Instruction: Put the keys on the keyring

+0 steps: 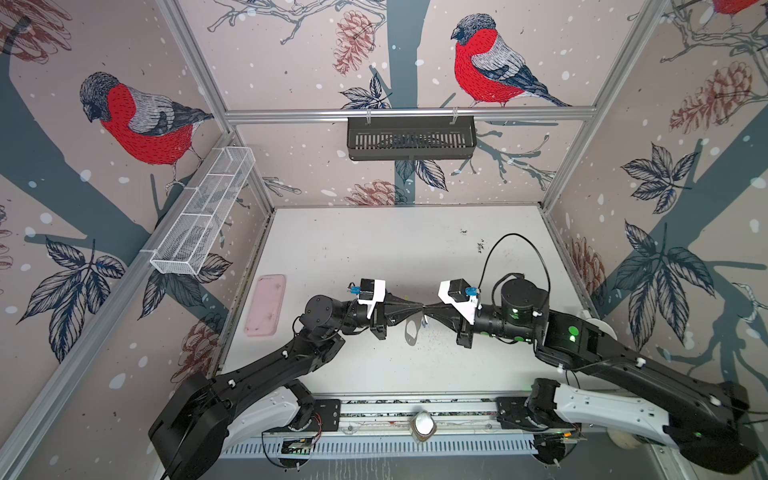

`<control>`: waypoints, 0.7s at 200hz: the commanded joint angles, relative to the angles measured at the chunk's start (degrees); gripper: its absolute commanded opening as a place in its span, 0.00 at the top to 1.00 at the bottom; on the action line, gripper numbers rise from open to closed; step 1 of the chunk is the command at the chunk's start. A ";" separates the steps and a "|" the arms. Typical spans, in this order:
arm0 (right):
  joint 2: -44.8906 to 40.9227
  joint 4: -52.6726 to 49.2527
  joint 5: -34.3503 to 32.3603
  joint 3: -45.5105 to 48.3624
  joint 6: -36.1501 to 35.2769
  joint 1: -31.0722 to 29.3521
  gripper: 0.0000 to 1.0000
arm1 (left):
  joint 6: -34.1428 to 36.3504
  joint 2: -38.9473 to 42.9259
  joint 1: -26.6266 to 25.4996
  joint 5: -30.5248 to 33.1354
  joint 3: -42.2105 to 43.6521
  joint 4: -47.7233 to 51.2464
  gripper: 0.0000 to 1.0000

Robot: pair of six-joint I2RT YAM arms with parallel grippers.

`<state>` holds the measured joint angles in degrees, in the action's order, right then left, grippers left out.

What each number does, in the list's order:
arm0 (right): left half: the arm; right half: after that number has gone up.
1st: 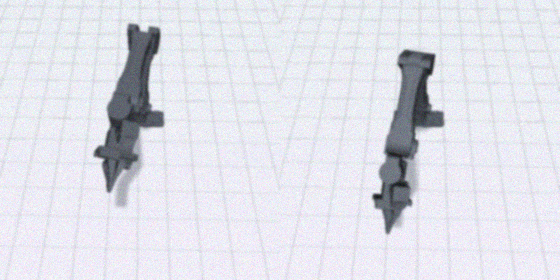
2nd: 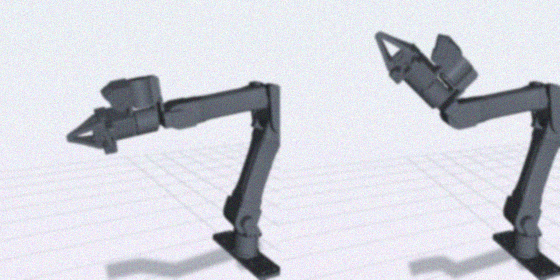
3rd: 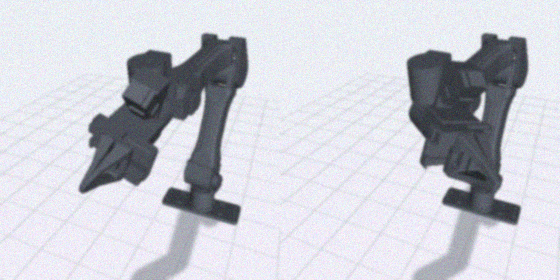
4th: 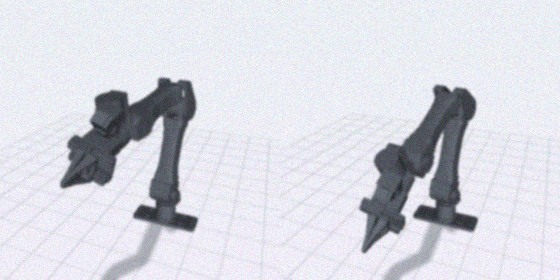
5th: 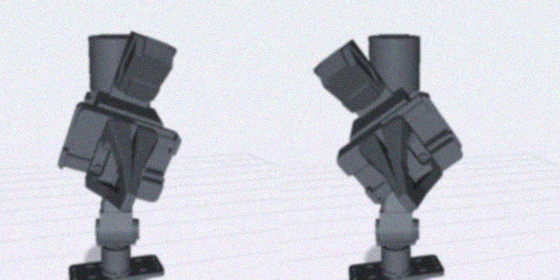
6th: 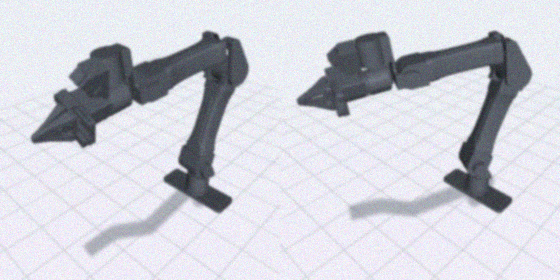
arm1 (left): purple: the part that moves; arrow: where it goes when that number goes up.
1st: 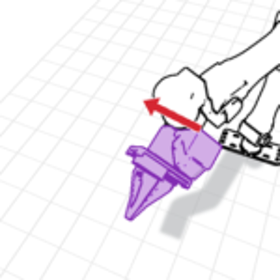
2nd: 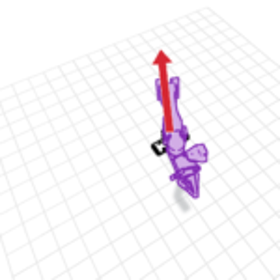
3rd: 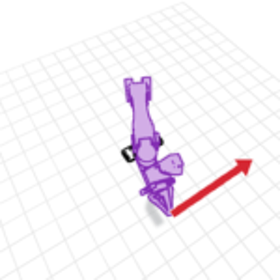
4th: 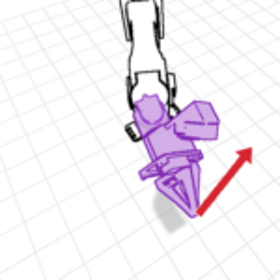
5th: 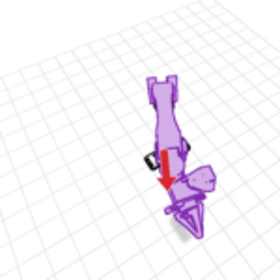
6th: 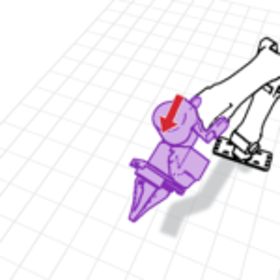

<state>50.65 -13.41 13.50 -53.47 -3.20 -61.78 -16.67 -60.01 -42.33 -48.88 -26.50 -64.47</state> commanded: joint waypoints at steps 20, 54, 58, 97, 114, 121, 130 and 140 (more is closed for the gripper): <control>-0.08 0.66 -1.14 -0.78 -1.52 0.06 1.00 | 0.88 0.77 0.04 -0.82 -0.71 0.51 1.00; 2.29 -7.73 -4.16 -5.55 -1.85 0.48 1.00 | 10.45 8.25 0.14 7.54 -3.57 19.43 0.71; 2.81 -9.07 -4.53 -6.30 -1.84 0.46 1.00 | 11.88 9.53 0.14 8.97 -4.01 22.13 0.70; 10.36 -22.56 -7.95 -15.88 -1.68 0.52 1.00 | 22.77 16.95 0.06 25.37 -11.51 49.10 0.68; 14.95 -30.14 -9.52 -21.81 -2.20 0.57 1.00 | 25.92 16.77 -0.19 29.04 -15.63 59.21 0.69; 16.82 -32.98 -10.56 -24.44 -2.38 0.52 1.00 | 26.40 16.73 -0.21 30.16 -16.55 61.51 0.69; 18.93 -36.07 -11.81 -27.66 -2.68 0.52 1.00 | 26.64 16.76 -0.59 32.59 -17.12 63.02 0.71; 20.81 -39.34 -12.92 -30.93 -3.02 0.52 1.00 | 27.29 16.72 -1.97 35.88 -17.40 64.00 0.74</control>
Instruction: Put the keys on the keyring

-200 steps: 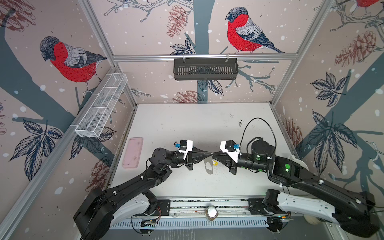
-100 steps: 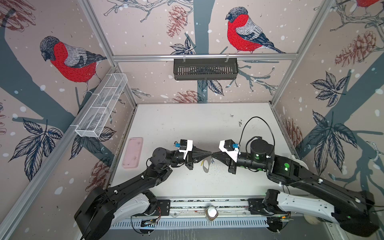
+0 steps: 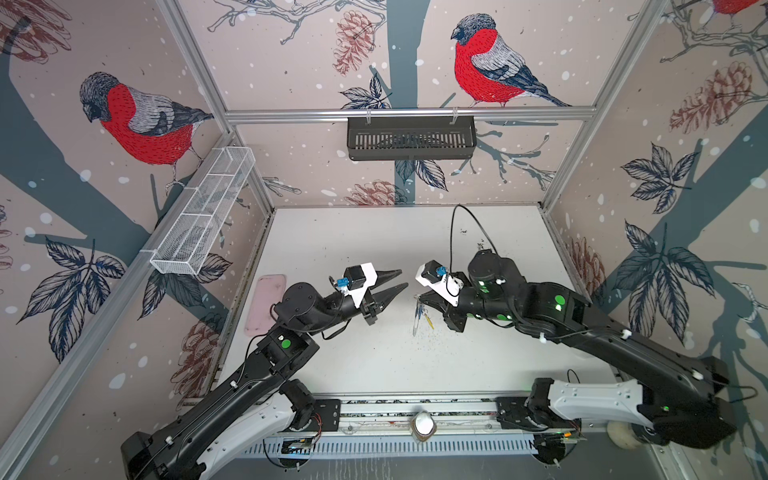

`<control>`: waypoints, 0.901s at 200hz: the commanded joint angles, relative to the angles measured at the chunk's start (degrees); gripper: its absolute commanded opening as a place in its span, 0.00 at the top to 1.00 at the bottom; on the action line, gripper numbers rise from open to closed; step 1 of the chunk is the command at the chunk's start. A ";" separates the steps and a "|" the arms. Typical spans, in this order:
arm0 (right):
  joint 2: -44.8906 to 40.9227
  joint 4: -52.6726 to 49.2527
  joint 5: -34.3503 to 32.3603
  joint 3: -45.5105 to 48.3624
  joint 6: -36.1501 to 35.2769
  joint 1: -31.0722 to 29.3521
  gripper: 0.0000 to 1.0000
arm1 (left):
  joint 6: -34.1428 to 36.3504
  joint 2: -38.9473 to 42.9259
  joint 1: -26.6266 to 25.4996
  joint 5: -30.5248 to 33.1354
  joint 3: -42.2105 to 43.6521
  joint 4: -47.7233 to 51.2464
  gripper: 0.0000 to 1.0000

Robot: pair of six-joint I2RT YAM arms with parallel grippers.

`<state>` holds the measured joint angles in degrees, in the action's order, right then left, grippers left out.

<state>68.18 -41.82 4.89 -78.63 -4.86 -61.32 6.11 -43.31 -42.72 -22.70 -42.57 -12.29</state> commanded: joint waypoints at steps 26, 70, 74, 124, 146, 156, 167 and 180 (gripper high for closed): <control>7.26 -15.85 -6.20 -11.56 -2.83 0.15 1.00 | 7.11 -0.84 -7.99 16.25 -0.76 11.70 0.77; 7.68 -16.35 -3.15 -13.54 -5.64 0.06 1.00 | 9.75 -4.82 -9.93 9.24 -1.31 9.37 0.76; 7.65 -16.28 -3.06 -13.47 -5.80 0.04 1.00 | 9.97 -5.01 -9.93 8.99 -1.36 9.24 0.76; 6.51 -15.00 -0.70 -11.77 -7.29 -0.06 1.00 | 11.42 -5.02 -9.97 6.00 -2.76 9.68 0.72; 6.37 -14.32 0.66 -11.46 -7.99 -0.10 1.00 | 11.64 -5.71 -9.93 4.41 -3.91 11.04 0.71; 6.52 -14.00 1.13 -11.33 -8.24 -0.12 1.00 | 11.71 -6.14 -9.93 3.91 -4.34 11.58 0.71; 6.58 -13.74 1.63 -11.20 -8.77 -0.12 1.00 | 11.64 -6.51 -9.93 3.48 -4.56 11.94 0.70; 6.65 -13.33 2.18 -11.28 -9.17 -0.13 1.00 | 11.65 -7.02 -9.94 3.18 -4.84 12.34 0.71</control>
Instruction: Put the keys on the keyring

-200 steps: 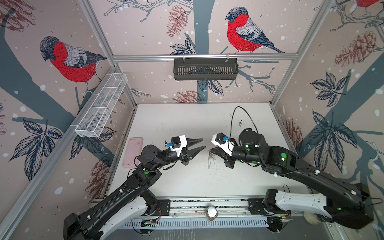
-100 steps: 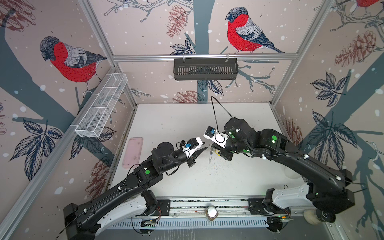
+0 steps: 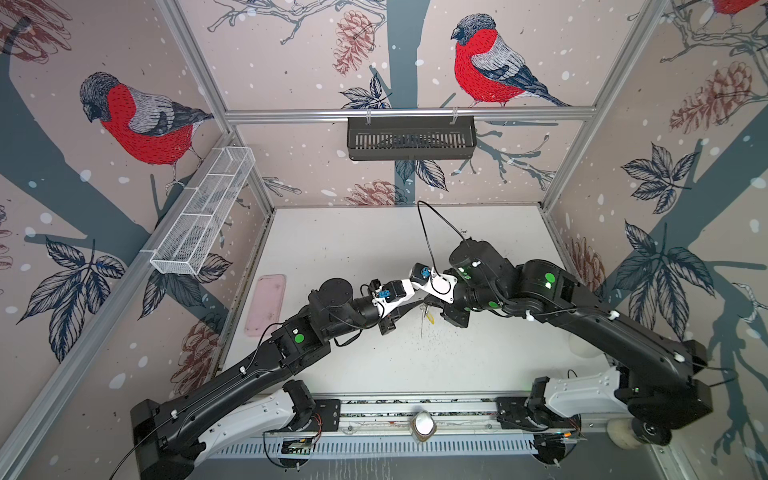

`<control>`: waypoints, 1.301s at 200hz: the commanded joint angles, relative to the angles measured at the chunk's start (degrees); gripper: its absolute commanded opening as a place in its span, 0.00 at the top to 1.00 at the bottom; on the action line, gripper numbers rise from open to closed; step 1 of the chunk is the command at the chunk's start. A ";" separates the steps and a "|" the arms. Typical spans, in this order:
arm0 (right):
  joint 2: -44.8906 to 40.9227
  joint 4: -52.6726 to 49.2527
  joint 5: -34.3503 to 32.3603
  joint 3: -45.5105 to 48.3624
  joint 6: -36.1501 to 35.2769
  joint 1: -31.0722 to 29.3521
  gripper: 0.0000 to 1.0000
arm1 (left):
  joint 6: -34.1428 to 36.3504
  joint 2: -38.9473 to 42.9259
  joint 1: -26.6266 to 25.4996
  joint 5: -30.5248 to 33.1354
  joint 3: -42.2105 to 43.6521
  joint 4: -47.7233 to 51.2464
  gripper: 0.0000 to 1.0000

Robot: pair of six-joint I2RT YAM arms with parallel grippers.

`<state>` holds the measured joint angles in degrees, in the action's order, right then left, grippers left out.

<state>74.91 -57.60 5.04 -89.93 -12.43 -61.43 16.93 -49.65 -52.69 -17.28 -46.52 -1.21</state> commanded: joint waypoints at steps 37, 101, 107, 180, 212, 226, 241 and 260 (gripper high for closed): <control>-0.37 3.11 2.91 0.02 -2.09 -0.09 1.00 | 0.35 -1.50 0.03 -1.72 -1.19 2.16 0.72; -2.09 4.67 3.81 1.72 -2.83 -0.52 1.00 | -0.22 -1.09 0.08 -2.12 -0.68 2.02 0.85; -2.22 4.81 3.92 1.93 -2.95 -0.62 1.00 | -0.16 -0.78 0.13 -2.17 -0.59 1.92 0.86; -2.89 6.94 4.45 3.27 -3.97 -1.78 1.00 | -0.35 -1.49 0.22 -3.90 -1.36 3.50 0.94; -5.31 8.39 4.04 4.08 -3.77 -2.07 1.00 | -0.09 -2.38 0.22 -4.90 -1.82 4.24 1.00; -6.07 9.39 3.42 4.65 -3.51 -2.10 1.00 | -0.03 -2.47 0.25 -5.23 -1.82 4.20 1.00; -6.71 10.18 3.32 5.01 -3.40 -2.08 1.00 | -0.05 -2.58 0.22 -5.42 -1.80 4.29 1.00; -7.17 10.97 3.07 5.42 -3.17 -2.08 1.00 | -0.06 -2.91 0.22 -5.56 -1.73 3.84 1.00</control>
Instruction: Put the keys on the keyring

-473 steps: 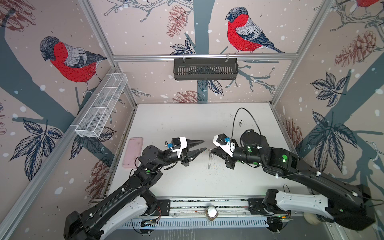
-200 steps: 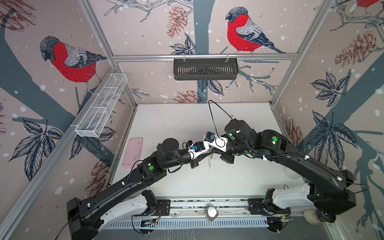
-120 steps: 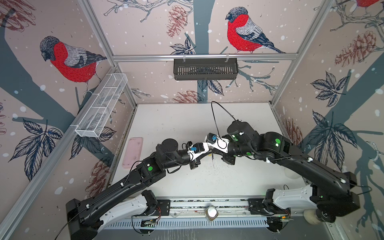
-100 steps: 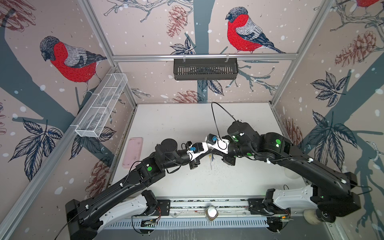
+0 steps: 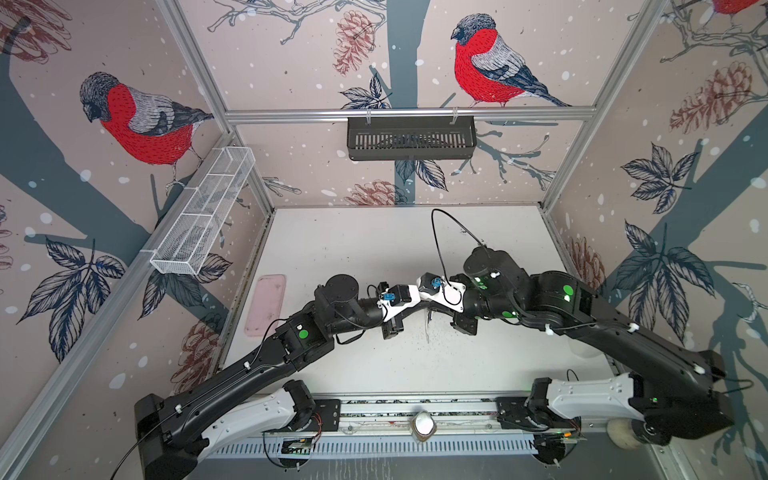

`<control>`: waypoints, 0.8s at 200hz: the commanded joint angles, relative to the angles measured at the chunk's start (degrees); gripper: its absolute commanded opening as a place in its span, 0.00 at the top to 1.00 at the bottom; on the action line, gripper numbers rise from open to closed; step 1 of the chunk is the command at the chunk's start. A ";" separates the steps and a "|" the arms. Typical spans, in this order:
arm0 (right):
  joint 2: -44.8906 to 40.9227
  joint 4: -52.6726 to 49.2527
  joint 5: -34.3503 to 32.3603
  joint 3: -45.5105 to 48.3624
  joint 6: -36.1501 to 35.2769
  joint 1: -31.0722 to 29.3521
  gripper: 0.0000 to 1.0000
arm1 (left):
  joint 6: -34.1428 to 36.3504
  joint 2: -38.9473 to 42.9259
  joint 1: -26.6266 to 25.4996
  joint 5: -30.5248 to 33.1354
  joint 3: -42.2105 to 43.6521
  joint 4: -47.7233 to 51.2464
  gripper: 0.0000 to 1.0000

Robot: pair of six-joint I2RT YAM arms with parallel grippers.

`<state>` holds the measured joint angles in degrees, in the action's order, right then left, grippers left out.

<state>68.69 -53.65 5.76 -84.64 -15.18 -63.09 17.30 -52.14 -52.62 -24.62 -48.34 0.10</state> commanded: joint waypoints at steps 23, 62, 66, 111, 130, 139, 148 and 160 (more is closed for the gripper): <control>-1.49 8.24 2.60 0.91 -0.25 -0.38 1.00 | -0.75 -0.24 0.17 1.63 1.19 0.09 1.00; -2.72 10.42 2.97 2.38 -0.29 -0.47 1.00 | -2.08 -1.72 0.17 2.04 0.60 0.14 0.96; -2.74 10.43 3.03 2.40 -0.31 -0.53 1.00 | -2.17 -1.81 0.15 2.14 0.51 0.16 0.95; -2.77 10.73 3.38 2.63 -0.58 -0.61 1.00 | -2.31 -1.65 0.24 2.36 0.49 0.11 0.88; -3.03 11.05 3.36 2.90 -0.62 -0.59 1.00 | -2.37 -1.14 0.59 2.48 0.64 0.34 0.86; -3.08 11.02 3.38 2.90 -0.63 -0.63 1.00 | -2.43 -0.95 0.66 2.32 0.74 0.15 0.85; -2.97 10.94 3.34 2.90 -0.62 -0.62 1.00 | -2.50 -0.78 0.67 2.15 0.79 0.17 0.84; -2.97 11.02 3.16 2.99 -0.64 -0.62 1.00 | -2.53 -0.61 0.84 2.12 0.78 0.17 0.83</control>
<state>66.08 -50.46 4.95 -81.60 -15.20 -63.33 15.03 -52.80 -52.14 -24.73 -47.81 -2.50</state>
